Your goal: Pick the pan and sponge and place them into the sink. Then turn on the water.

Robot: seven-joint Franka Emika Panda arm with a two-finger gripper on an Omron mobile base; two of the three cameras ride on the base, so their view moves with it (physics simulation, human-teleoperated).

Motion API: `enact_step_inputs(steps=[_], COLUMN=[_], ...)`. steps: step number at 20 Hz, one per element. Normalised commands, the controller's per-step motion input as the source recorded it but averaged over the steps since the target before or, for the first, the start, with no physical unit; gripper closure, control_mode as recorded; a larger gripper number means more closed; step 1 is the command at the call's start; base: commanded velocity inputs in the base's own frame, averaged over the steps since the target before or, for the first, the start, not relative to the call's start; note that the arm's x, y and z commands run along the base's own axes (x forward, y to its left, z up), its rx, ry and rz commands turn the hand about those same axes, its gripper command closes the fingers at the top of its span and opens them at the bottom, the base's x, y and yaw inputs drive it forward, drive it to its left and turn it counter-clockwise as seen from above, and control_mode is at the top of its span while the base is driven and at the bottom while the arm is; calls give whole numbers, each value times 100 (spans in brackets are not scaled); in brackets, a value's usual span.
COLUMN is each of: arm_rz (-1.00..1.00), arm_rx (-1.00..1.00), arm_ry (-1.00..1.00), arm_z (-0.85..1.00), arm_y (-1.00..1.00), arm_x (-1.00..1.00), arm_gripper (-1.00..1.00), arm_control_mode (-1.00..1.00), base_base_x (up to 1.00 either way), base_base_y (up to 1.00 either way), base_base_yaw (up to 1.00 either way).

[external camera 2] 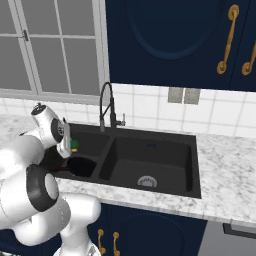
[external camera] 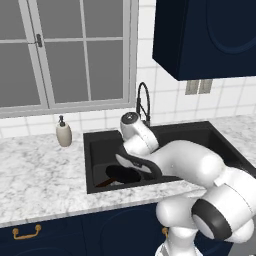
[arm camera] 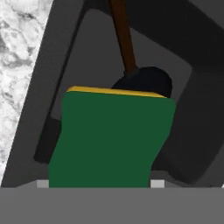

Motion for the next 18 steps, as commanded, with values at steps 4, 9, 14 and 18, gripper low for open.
enact_step_inputs(steps=[4, 9, 14, 18], arm_rz=[-1, 0, 0, 0], arm_rx=[0, 0, 0, 0], arm_ry=[7, 7, 7, 7], arm_z=[-60, -54, -45, -39], arm_y=[8, 0, 0, 0], arm_x=[57, 31, 11, 4], arm_gripper=[100, 100, 100, 100], arm_control_mode=[-100, -100, -100, -100], base_base_x=[0, 0, 0, 0], base_base_y=[0, 0, 0, 0], base_base_yaw=[0, 0, 0, 0])
